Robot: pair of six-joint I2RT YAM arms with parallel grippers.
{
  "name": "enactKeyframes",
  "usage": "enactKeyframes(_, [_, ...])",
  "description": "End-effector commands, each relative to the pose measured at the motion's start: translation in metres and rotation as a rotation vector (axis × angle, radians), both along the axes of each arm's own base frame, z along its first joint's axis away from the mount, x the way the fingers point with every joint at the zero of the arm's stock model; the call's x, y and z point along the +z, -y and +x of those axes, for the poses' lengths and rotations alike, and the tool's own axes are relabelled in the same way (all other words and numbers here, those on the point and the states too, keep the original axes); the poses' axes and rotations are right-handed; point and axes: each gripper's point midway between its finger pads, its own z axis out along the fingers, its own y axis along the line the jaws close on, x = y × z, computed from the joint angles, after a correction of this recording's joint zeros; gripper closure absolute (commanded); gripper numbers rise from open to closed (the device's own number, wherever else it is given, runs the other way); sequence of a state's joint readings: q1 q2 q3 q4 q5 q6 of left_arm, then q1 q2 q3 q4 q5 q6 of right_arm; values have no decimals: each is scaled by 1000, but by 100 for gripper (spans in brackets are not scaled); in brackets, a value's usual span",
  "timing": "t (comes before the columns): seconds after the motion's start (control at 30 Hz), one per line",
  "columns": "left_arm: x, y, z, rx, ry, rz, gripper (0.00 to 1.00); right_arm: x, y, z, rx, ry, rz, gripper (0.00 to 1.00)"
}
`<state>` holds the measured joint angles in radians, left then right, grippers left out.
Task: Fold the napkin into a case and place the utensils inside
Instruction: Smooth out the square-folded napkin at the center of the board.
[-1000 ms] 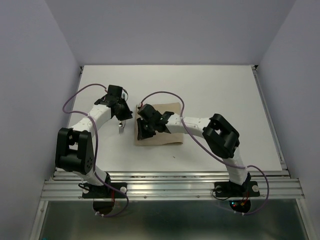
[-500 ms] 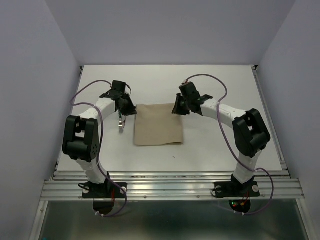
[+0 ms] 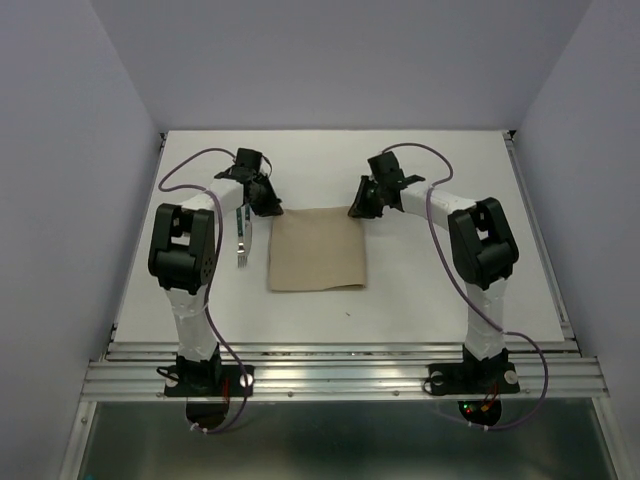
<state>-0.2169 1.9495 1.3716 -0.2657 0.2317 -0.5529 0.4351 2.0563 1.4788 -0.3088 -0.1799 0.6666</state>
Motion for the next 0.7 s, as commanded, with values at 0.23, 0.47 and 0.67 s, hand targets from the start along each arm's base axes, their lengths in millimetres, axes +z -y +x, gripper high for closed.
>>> enactKeyframes(0.23, [-29,-3,23,-35,-24,73,81,-31,24,34,-89,-48,70,78])
enactKeyframes(0.47, [-43,-8,12,-32,-64,92,81,-12,18,23,-58,-10,141,79])
enactKeyframes(0.67, [-46,-10,5,-25,-76,92,81,24,15,-10,-17,44,181,79])
